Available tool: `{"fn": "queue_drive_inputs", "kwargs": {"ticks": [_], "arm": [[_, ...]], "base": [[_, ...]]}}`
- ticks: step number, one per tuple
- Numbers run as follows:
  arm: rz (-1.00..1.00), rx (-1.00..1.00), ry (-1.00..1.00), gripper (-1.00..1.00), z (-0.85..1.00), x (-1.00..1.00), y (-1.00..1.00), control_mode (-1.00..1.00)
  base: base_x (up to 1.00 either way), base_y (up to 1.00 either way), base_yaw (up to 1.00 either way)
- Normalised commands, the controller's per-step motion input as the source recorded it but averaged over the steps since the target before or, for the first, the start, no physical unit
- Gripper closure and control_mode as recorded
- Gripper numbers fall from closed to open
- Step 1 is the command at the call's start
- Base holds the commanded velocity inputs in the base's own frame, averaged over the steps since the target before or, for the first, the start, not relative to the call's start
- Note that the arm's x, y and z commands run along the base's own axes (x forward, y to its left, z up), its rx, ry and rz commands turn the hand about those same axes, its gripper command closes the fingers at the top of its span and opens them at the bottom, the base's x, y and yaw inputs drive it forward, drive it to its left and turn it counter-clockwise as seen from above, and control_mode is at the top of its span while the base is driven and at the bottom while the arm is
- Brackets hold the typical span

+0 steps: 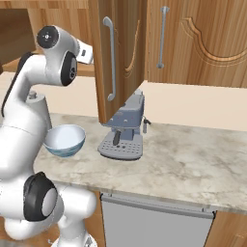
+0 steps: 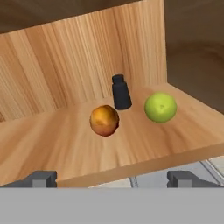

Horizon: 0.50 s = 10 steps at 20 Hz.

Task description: Open the cabinet. Pick the peach and pear from the cabinet and place them into the bowl. Then close the cabinet.

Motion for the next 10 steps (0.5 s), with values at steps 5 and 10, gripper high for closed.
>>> {"fn": "queue_drive_inputs", "kwargs": {"ticks": [5, 10], "arm": [[0.0, 0.02, 0.0, -1.0, -0.06, 0.53, 0.0, -1.0], [0.0, 0.0, 0.03, -1.0, -0.09, 0.66, 0.0, -1.0]], "base": [[0.0, 0.0, 0.0], [0.0, 0.0, 0.0]]}}
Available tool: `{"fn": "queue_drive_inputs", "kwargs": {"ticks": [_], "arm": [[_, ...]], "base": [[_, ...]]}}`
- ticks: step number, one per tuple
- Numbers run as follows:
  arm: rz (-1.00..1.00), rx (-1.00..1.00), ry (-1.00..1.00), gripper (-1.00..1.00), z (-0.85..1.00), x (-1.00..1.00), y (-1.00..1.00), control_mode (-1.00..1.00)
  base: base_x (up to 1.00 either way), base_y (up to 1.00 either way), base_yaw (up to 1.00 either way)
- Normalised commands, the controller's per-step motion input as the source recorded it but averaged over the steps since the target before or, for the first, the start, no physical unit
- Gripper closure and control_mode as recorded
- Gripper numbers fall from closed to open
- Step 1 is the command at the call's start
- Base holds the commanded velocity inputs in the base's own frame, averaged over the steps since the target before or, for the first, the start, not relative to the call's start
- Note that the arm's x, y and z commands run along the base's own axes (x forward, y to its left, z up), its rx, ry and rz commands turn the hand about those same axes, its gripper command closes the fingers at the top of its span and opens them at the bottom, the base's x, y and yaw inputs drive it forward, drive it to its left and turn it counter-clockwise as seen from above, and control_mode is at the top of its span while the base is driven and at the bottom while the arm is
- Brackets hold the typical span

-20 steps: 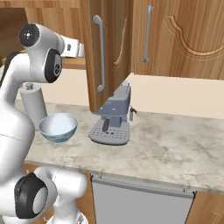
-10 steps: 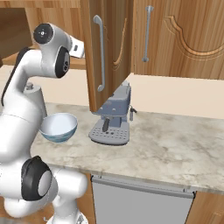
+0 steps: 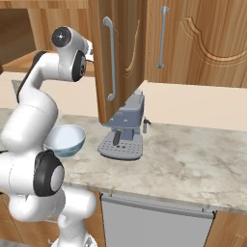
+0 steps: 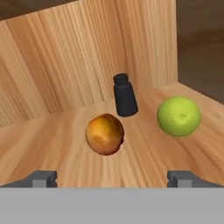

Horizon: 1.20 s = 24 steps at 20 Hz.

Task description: Open the cabinet. Pick the peach and pear from the cabinet and place them into the bowl. Then close the cabinet.

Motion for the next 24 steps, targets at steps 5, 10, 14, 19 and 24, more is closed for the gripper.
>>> {"fn": "queue_drive_inputs", "kwargs": {"ticks": [5, 10, 14, 19, 24], "arm": [[0.0, 0.0, 0.07, -1.0, -0.17, 0.67, 0.02, -1.0], [0.0, 0.01, 0.06, -1.0, -0.09, 0.63, 0.01, -1.0], [0.0, 0.01, 0.0, -1.0, 0.0, 0.04, 0.0, -1.0], [0.0, 0.0, 0.0, -1.0, -0.14, 0.16, 0.0, -1.0], [0.0, 0.03, 0.0, -1.0, -0.13, 0.17, 0.0, -1.0]], "base": [[0.0, 0.0, 0.0], [0.0, 0.0, 0.0], [0.0, 0.0, 0.0], [0.0, 0.0, 0.0], [0.0, 0.0, 0.0]]}}
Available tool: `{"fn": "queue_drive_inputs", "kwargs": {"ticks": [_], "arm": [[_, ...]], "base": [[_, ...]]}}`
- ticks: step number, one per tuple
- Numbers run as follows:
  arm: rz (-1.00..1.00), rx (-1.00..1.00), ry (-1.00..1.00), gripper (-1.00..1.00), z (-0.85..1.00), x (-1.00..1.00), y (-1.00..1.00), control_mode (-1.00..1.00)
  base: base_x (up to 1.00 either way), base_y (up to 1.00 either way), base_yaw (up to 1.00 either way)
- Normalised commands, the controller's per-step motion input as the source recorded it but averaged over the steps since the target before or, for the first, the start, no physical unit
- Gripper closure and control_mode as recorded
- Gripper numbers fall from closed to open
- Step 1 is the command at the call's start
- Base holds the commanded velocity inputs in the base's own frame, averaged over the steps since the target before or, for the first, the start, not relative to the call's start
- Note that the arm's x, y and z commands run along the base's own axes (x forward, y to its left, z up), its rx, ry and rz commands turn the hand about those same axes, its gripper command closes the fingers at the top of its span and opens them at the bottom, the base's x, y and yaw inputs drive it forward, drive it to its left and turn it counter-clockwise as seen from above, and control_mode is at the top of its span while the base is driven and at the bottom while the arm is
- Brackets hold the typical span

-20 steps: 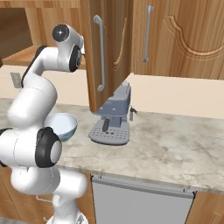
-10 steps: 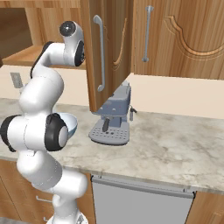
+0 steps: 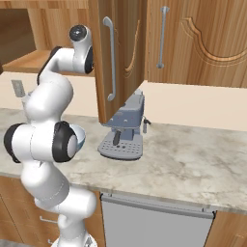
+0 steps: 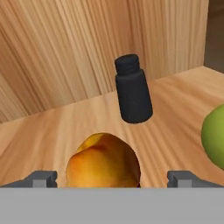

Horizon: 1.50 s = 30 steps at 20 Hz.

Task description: Open the cabinet. Pick the peach and pear from the cabinet and place them into the bowl. Then close the cabinet.

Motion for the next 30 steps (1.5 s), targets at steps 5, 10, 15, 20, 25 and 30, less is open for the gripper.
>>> {"fn": "queue_drive_inputs", "kwargs": {"ticks": [5, 10, 15, 20, 25, 30], "arm": [[0.0, 0.03, 0.0, -1.0, -0.15, 0.37, 0.01, -1.0], [0.0, 0.05, 0.0, 1.0, -0.22, 0.45, 0.09, -1.0], [0.0, 0.01, 0.03, 1.0, -0.04, 0.07, 0.03, -1.0], [0.0, 0.0, 0.0, 1.0, -0.01, -0.19, 0.02, -1.0], [0.0, -0.01, 0.0, 1.0, -0.1, -0.88, 0.41, -1.0], [0.0, 0.0, -0.05, 1.0, 0.06, -1.0, 0.52, -1.0]], "base": [[0.0, 0.0, 0.0], [0.0, 0.0, 0.0], [0.0, 0.0, 0.0], [0.0, 0.0, 0.0], [0.0, 0.0, 0.0], [0.0, 0.0, 0.0]]}}
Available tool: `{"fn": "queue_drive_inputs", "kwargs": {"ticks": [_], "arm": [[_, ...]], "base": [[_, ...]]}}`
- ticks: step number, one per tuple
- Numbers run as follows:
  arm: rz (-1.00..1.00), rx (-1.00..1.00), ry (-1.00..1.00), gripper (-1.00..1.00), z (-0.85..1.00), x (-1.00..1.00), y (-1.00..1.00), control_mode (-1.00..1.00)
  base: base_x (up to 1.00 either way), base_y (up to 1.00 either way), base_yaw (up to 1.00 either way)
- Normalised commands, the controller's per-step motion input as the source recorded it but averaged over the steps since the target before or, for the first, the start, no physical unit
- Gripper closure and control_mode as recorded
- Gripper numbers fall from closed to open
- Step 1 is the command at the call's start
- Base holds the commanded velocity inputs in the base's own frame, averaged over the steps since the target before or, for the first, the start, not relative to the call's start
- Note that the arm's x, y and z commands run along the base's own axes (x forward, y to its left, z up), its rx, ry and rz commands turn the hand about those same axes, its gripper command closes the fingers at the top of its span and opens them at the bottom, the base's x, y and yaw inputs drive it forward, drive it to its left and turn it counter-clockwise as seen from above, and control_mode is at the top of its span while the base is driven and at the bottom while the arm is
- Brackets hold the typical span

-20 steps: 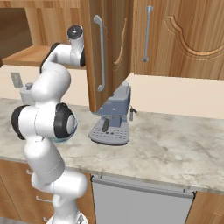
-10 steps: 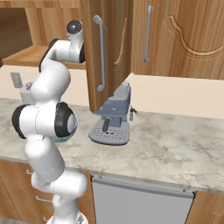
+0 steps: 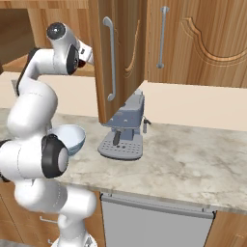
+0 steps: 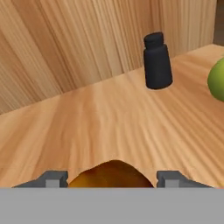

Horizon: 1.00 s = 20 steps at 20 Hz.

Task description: Open the cabinet. Pick the peach and pear from the cabinet and place them into the bowl. Then close the cabinet.

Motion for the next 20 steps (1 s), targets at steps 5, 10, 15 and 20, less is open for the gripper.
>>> {"fn": "queue_drive_inputs", "kwargs": {"ticks": [5, 10, 15, 20], "arm": [[0.0, 0.0, -0.07, 1.0, 0.09, -1.0, 0.5, -1.0], [0.0, 0.0, 0.0, 1.0, 0.09, -1.0, 0.38, -1.0], [0.0, 0.0, 0.02, 1.0, 0.06, -1.0, 0.32, -1.0], [0.0, 0.01, 0.12, 1.0, 0.02, -1.0, 0.22, -1.0]], "base": [[0.0, 0.0, 0.0], [0.0, 0.0, 0.0], [0.0, 0.0, 0.0], [0.0, 0.0, 0.0]]}}
